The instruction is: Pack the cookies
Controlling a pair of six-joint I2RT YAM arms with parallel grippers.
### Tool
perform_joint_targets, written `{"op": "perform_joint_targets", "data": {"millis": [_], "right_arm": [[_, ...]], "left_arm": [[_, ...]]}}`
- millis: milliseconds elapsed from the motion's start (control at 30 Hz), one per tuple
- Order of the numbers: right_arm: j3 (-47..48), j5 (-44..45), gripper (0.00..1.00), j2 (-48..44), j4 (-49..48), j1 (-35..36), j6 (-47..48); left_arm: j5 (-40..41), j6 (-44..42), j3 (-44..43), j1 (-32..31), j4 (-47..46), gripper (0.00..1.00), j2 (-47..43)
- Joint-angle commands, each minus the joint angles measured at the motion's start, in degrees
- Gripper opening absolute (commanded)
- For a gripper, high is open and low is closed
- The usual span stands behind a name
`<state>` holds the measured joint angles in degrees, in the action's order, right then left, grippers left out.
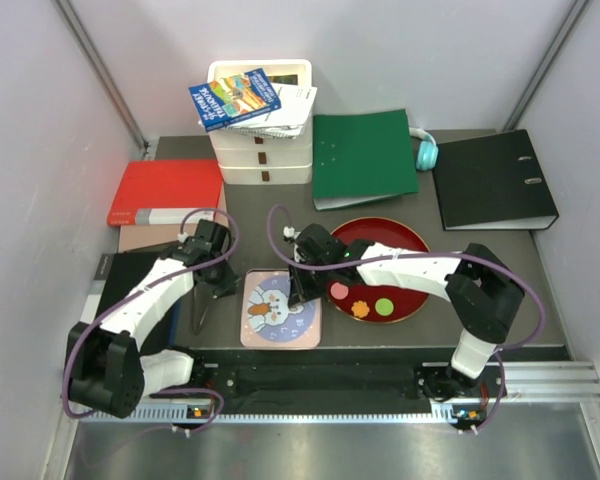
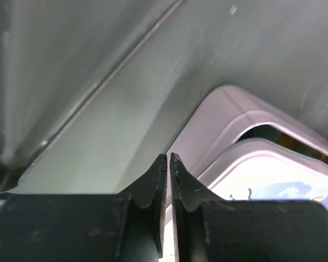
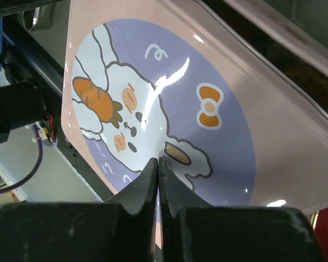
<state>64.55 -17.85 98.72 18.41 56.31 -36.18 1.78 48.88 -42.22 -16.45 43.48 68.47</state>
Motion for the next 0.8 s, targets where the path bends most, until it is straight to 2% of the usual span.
{"op": "perform_joint_targets", "data": {"millis": [0,767], "right_arm": [[1.2,1.2,0.00,1.8,-1.0,-2.9,-0.3],[7.4,1.4,0.00,8.3,2.9,-7.4,0.8]], "left_arm": [[5.2,-1.5,-5.1,0.0,2.1,0.13,-2.1],[1.9,-1.5,-3.3,0.4,0.0,0.13,-3.6]]}}
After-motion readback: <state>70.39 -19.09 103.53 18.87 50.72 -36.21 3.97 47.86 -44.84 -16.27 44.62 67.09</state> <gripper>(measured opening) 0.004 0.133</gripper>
